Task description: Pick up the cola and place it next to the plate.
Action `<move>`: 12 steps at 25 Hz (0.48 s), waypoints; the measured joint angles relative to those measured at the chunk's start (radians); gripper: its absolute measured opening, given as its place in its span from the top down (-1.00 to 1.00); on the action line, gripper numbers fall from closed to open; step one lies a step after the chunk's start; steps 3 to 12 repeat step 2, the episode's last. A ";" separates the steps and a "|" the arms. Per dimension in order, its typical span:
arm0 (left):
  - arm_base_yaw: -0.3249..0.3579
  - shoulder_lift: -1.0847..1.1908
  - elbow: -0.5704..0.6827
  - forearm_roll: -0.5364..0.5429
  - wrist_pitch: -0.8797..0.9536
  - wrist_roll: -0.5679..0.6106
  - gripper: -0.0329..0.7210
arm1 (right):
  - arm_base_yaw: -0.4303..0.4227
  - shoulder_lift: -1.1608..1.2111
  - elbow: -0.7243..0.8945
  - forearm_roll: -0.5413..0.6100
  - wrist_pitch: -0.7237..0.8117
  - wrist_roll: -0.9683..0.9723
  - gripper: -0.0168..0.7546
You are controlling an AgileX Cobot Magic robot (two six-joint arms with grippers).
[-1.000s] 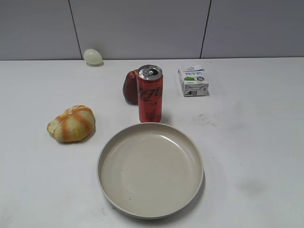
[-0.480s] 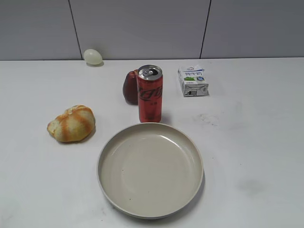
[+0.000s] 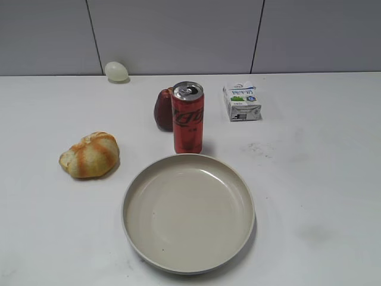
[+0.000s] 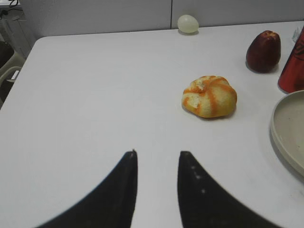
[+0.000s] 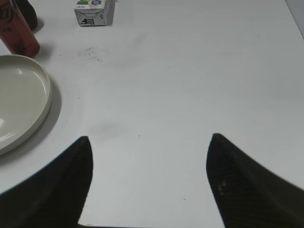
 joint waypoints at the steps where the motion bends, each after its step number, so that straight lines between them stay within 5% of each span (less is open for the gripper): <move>1: 0.000 0.000 0.000 0.000 0.000 0.000 0.30 | 0.000 -0.008 0.000 0.000 0.000 0.000 -0.58; 12: 0.000 0.000 0.000 0.000 0.000 0.000 0.30 | 0.000 -0.017 0.000 0.000 0.000 0.000 -0.58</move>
